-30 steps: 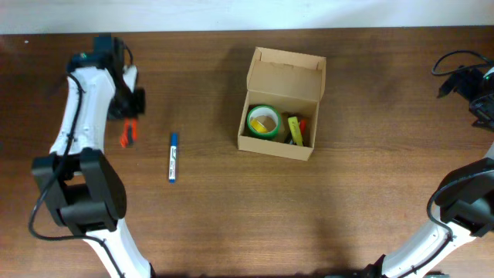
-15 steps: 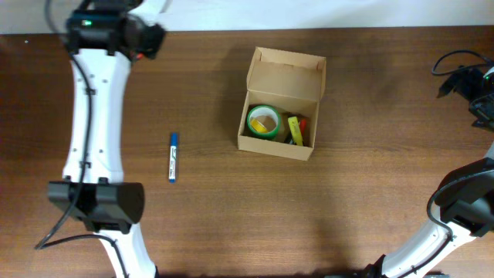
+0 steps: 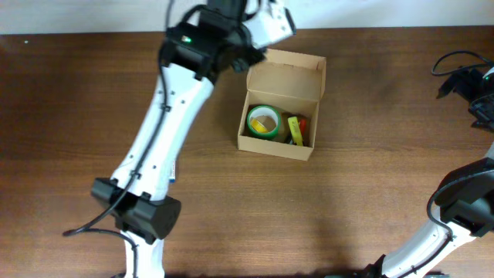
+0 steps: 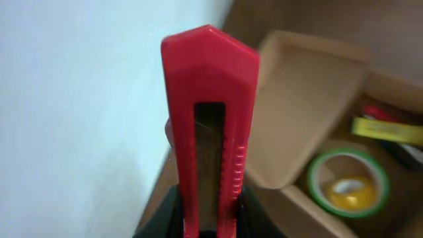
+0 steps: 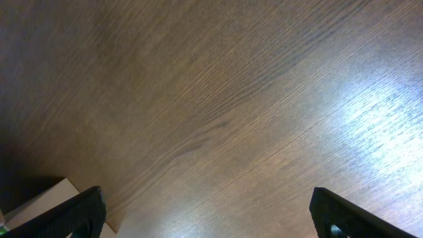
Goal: Pack container
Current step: 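Lift the red marker and carry it over the box, then lower the red marker into the box and open the left gripper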
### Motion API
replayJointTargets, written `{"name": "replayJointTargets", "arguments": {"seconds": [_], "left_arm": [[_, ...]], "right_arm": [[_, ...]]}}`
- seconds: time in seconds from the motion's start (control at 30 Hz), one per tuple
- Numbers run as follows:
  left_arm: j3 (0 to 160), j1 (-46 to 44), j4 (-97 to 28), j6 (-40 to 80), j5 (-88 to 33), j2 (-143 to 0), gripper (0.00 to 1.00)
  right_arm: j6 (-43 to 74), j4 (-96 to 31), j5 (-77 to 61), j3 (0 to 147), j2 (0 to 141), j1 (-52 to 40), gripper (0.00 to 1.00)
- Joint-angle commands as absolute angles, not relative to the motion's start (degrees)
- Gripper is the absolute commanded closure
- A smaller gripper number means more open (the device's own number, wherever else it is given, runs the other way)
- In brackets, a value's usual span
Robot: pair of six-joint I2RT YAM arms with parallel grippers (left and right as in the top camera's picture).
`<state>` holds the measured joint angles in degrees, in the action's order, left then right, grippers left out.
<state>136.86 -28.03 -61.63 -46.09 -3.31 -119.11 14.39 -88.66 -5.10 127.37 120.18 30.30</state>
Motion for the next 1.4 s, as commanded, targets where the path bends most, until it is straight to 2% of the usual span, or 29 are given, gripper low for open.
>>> {"name": "replayJointTargets", "arguments": {"seconds": [0.0, 0.17, 0.53, 0.83, 1.37], "left_arm": [[137.91, -30.83, -65.32, -50.48, -5.21, -121.95, 0.91], [137.82, -34.44, -71.88, -51.11, -5.17, -123.22, 0.85], [137.69, -39.59, -76.88, -51.09, -0.38, -127.02, 0.85], [137.67, -40.14, -81.06, -51.07, 4.32, -131.33, 0.86], [135.57, -40.14, -80.99, -51.05, 1.26, -134.3, 0.85]], "right_arm": [[14.41, -89.12, -5.85, 126.91, 119.74, 30.39, 0.01], [14.41, -89.12, -7.01, 126.91, 119.74, 30.35, 0.01], [14.39, -89.17, -7.55, 126.91, 119.74, 30.35, 0.01], [14.39, -89.34, -7.53, 126.91, 119.74, 30.35, 0.01], [14.39, -89.3, -7.53, 126.91, 119.74, 30.35, 0.01]]}}
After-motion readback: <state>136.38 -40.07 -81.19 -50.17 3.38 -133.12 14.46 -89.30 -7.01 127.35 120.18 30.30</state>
